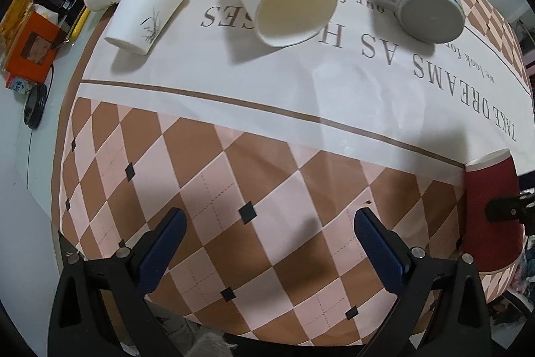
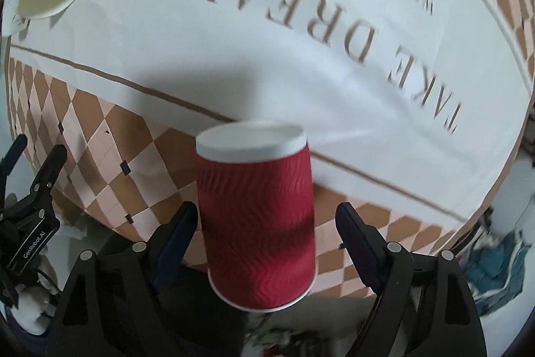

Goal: Flip cup upside down
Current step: 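Grasp the red cup with the right tool while the left tool releases it, then rotate the right tool to turn the red cup rim-down and set it on the table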

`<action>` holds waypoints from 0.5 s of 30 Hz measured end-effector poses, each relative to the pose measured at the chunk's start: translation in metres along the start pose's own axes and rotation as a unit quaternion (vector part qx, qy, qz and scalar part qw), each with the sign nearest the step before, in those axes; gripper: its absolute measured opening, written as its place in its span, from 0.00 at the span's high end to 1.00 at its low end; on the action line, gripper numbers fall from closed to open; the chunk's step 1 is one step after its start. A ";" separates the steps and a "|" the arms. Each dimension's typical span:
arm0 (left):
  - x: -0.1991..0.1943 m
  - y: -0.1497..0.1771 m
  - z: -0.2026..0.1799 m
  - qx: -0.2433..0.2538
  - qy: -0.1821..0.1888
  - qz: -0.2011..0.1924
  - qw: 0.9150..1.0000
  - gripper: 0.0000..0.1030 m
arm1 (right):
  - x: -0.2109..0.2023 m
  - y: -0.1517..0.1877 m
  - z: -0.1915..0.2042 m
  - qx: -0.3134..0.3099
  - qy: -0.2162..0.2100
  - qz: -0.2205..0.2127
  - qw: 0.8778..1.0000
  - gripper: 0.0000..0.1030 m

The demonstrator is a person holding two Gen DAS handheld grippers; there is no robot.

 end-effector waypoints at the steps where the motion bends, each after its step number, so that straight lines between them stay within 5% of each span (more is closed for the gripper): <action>1: 0.000 0.000 -0.002 0.002 0.000 0.000 1.000 0.01 | -0.001 0.000 0.000 -0.002 -0.009 -0.008 1.000 0.16; 4: -0.001 -0.002 -0.011 0.007 0.001 0.004 1.000 0.01 | 0.002 -0.002 0.005 -0.010 -0.016 -0.021 1.000 0.18; 7: -0.002 -0.008 -0.019 0.015 -0.002 0.002 1.000 0.00 | -0.001 -0.002 0.002 -0.007 -0.021 -0.048 0.999 0.30; 13: -0.001 -0.028 -0.045 0.033 0.009 -0.001 0.999 0.00 | -0.054 -0.016 -0.014 0.027 -0.046 -0.204 0.977 0.30; 15: 0.004 -0.034 -0.052 0.032 0.013 0.003 0.999 0.00 | -0.082 -0.026 -0.030 0.048 -0.042 -0.285 0.956 0.30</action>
Point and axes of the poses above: each gripper's, at about its wrist camera, not at the fingertips, and x roughly the way its jaws point, z to its left, y to its underside, the point moved 10 cm from there along x, roughly the way its jaws point, and after that the axes turned 4 degrees about -z, right-handed, at the moved point
